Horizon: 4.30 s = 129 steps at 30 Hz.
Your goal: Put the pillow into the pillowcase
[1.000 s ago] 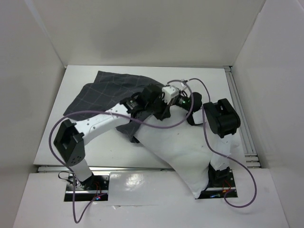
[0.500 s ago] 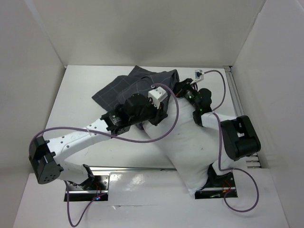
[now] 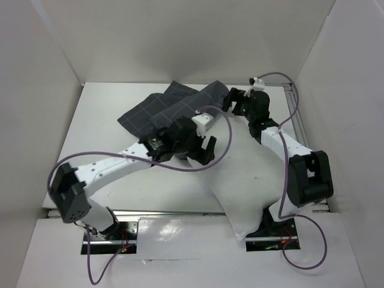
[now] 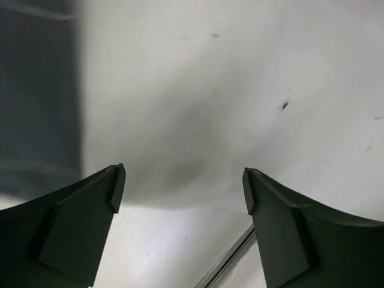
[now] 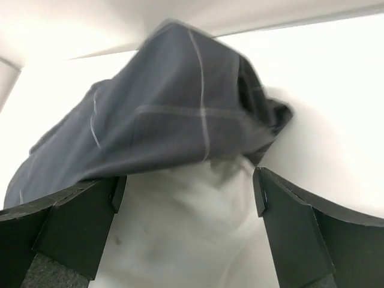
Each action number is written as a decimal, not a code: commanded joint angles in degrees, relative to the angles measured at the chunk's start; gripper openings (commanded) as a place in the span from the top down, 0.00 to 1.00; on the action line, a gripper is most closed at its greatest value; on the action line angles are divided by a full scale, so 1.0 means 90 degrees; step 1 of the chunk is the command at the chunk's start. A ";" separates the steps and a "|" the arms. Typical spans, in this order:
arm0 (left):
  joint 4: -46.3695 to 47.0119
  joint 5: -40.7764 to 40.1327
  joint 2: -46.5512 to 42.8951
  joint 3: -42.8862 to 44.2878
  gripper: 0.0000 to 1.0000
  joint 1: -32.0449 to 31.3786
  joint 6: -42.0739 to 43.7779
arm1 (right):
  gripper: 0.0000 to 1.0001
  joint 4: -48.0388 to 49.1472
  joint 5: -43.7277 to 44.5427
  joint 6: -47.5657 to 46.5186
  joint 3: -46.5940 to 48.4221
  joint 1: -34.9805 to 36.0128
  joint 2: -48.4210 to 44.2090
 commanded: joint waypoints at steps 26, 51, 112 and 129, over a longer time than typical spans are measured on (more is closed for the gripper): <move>-0.0252 -0.2267 0.1211 0.1341 0.29 0.0674 0.0805 | 0.00 -0.4556 -0.1015 -0.1644 -0.0440 0.0975 -0.3323; -0.0009 -0.1320 0.0148 0.1214 1.00 0.0705 0.1244 | 1.00 -0.1621 0.1688 -0.1567 -0.0743 0.2537 -0.0550; -0.4336 -0.3616 0.2803 0.6351 0.04 0.3105 0.0472 | 0.00 -0.1147 0.0412 -0.3049 -0.0284 0.2724 -0.1673; -0.3251 -0.1418 0.2676 0.5434 0.00 0.3360 0.2074 | 0.00 -0.1196 -0.1092 -0.3294 0.1307 0.1405 0.0113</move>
